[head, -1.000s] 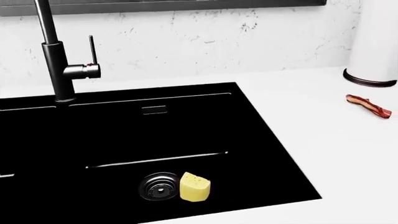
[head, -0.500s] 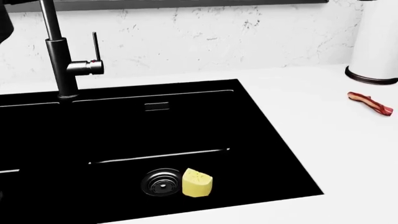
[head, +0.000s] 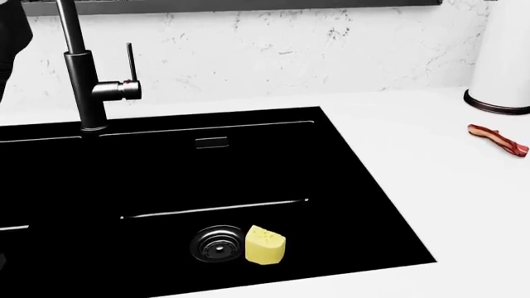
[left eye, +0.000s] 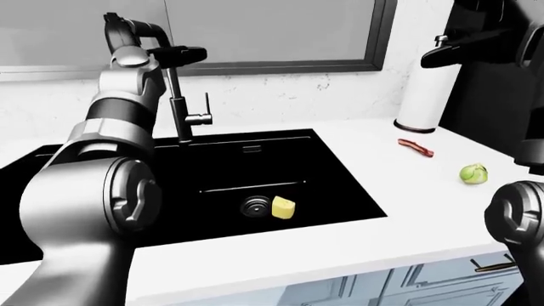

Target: Turn the sink spout to the right.

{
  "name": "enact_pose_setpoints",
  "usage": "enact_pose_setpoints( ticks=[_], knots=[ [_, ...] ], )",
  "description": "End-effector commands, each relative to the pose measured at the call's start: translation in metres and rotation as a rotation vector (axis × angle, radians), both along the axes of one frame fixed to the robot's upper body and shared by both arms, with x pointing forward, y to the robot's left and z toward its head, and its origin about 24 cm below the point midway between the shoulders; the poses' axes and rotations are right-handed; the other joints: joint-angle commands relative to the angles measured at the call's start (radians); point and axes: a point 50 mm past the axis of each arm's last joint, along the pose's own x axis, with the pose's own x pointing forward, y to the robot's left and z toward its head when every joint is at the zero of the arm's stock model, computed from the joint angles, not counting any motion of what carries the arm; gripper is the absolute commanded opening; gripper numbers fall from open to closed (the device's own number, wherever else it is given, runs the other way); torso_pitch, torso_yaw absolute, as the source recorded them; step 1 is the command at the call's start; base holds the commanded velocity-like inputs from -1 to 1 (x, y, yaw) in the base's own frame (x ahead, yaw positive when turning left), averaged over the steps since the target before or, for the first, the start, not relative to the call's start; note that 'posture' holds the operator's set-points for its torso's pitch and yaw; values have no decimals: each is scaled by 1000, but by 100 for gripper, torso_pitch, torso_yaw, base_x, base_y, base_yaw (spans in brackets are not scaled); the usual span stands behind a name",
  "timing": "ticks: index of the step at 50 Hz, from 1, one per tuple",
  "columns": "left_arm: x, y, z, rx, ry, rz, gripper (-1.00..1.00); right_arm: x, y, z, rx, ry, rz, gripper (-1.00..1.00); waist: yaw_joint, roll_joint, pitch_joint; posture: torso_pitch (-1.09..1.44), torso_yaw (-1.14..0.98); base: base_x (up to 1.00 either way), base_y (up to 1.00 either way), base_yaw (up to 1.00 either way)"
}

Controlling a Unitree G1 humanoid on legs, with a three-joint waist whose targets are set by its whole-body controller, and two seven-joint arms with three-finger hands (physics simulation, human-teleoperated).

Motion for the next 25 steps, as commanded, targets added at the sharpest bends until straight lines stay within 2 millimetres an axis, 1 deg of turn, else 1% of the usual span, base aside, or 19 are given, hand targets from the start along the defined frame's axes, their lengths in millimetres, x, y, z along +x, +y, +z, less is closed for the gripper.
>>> enact_pose_setpoints(
  ticks=[1,16,19,25],
  knots=[
    [-2,-4,27,20,-99,-15,100,-5,3,20,-22,-81,9,100,0,-2,-10,-46,0,0,0,0],
    [0,-13,27,24,-99,-49,100,-6,3,20,-22,-82,9,100,1,-5,-10,-46,0,0,0,0],
    [0,-15,31,19,-102,-55,100,-7,3,20,-22,-82,8,100,1,-6,-9,-46,0,0,0,0],
    [0,-18,31,12,-103,-67,100,-7,2,19,-21,-81,7,100,1,-6,-9,-46,0,0,0,0]
  ],
)
